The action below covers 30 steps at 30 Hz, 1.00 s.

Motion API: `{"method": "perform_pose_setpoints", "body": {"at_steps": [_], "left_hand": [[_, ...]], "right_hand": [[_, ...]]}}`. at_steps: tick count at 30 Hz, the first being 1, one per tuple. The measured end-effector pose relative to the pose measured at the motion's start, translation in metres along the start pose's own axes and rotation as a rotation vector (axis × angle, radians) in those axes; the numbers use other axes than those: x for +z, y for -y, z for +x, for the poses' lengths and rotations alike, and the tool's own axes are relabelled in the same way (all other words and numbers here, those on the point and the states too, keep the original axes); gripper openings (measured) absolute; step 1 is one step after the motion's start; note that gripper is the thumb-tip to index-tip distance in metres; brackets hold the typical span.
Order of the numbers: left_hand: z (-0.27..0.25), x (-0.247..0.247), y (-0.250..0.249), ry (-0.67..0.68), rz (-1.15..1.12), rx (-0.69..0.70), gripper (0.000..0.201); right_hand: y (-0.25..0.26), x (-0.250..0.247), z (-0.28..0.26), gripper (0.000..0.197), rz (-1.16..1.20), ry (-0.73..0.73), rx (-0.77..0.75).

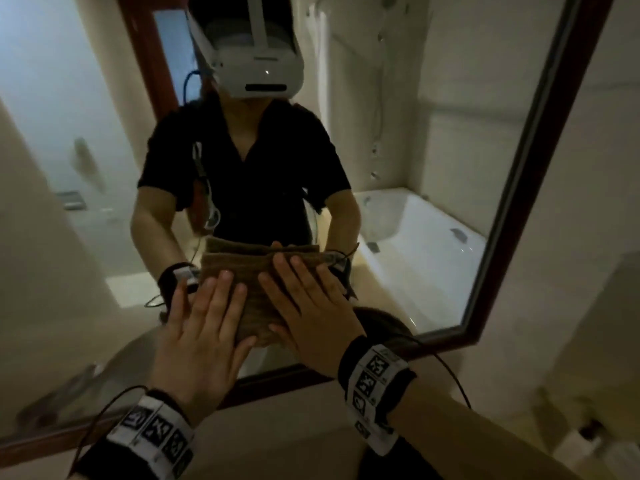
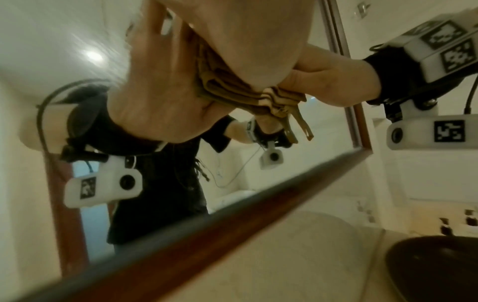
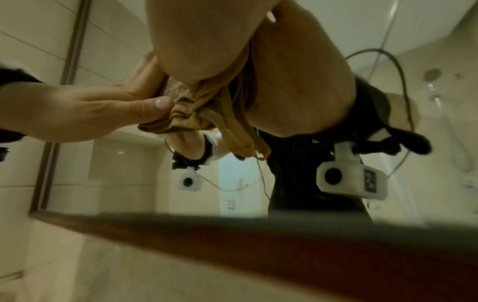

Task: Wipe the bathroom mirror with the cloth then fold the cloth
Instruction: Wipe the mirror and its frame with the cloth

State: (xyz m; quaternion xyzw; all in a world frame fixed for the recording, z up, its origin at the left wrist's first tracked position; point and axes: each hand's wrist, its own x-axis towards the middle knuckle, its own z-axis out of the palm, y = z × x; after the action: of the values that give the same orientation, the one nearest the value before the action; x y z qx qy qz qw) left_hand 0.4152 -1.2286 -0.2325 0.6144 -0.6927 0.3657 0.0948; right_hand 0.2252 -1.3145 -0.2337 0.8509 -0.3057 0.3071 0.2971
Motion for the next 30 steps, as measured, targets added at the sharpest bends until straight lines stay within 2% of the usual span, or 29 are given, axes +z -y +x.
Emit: {"method": "perform_pose_setpoints", "body": {"at_steps": [4,10,16,20,22,27,30], "left_hand": [[-0.009,0.033,-0.077,0.123,-0.050,0.032,0.074],[-0.024,0.067,-0.160,0.268,-0.110,0.054,0.081],[0.001,0.068,-0.210,0.243,-0.155,0.111,0.081],[0.032,0.074,-0.260,0.246,-0.148,0.244,0.079],[0.046,0.076,-0.286,0.279,-0.155,0.259,0.079],[0.057,0.066,-0.286,0.280,-0.151,0.249,0.077],[0.083,0.044,-0.262,0.206,-0.135,0.239,0.078]], "right_hand": [[-0.035,0.033,-0.074,0.081,-0.017,0.066,0.003],[-0.069,0.070,-0.146,0.073,0.035,0.056,-0.011],[-0.110,0.077,-0.180,0.061,0.073,-0.001,0.043],[-0.155,0.077,-0.232,0.070,0.020,0.132,0.108],[-0.175,0.077,-0.253,0.072,-0.015,0.208,0.102],[-0.170,0.065,-0.248,0.072,0.090,0.242,0.172],[-0.174,0.041,-0.211,0.073,0.116,0.168,0.233]]}}
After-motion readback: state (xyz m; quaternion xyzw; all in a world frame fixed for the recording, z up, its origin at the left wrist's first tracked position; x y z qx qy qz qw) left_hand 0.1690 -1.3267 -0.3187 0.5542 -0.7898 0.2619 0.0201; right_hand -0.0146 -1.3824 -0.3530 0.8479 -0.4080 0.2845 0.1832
